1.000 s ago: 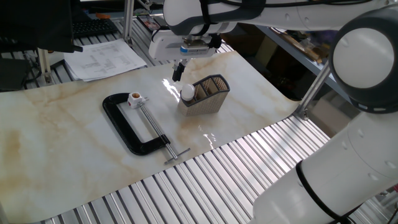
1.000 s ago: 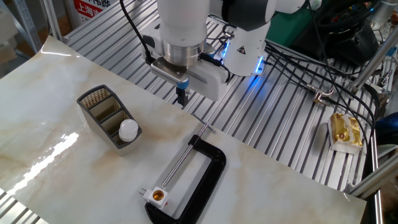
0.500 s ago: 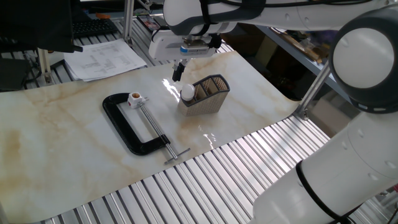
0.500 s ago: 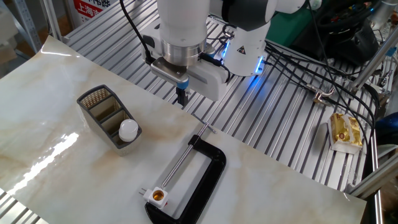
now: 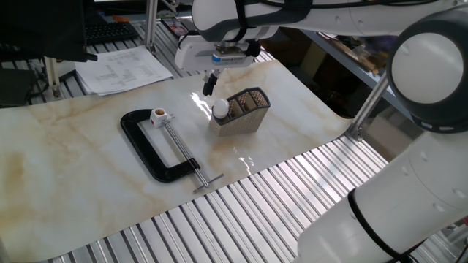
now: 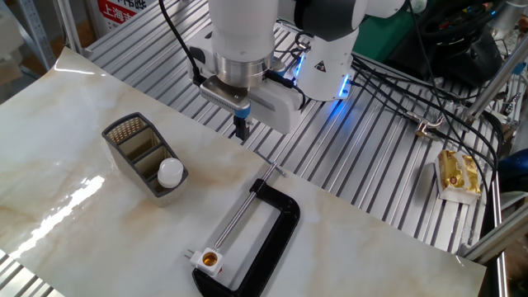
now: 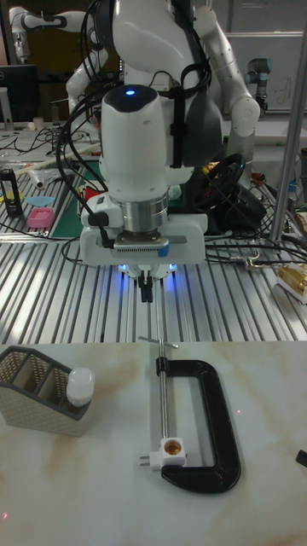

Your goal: Install the light bulb by rotating it

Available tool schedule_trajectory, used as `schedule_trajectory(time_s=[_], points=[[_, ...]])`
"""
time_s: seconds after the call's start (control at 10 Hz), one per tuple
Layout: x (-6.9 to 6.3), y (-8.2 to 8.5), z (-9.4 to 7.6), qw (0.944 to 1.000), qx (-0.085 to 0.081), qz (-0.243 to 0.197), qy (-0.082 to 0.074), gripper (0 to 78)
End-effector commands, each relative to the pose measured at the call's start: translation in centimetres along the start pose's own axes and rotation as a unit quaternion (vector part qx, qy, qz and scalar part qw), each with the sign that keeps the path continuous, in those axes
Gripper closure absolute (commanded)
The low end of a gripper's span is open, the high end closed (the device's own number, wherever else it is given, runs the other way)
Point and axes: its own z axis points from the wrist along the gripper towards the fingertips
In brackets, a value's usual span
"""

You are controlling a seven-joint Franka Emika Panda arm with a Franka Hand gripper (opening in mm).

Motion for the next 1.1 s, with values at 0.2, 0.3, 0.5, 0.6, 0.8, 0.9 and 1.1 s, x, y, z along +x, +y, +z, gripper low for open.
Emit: schedule_trajectory(time_s=[0.2, 0.3, 0.5, 0.6, 0.8, 0.9, 1.1], points=[[-0.1, 0.0, -0.1, 1.0, 0.0, 0.001, -0.002, 77.6], [-0.1, 0.0, -0.1, 1.0, 0.001, 0.001, -0.002, 77.6], [-0.1, 0.0, 0.0, 1.0, 0.003, 0.001, -0.003, 77.6], [-0.3, 0.0, 0.1, 1.0, 0.003, 0.001, -0.003, 77.6], [-0.7, 0.0, 0.0, 1.0, 0.007, 0.004, -0.003, 77.6], [-0.8, 0.0, -0.1, 0.9999, 0.009, 0.004, -0.003, 77.6], [-2.0, -0.2, -0.2, 0.9993, 0.036, 0.005, -0.002, 77.6]])
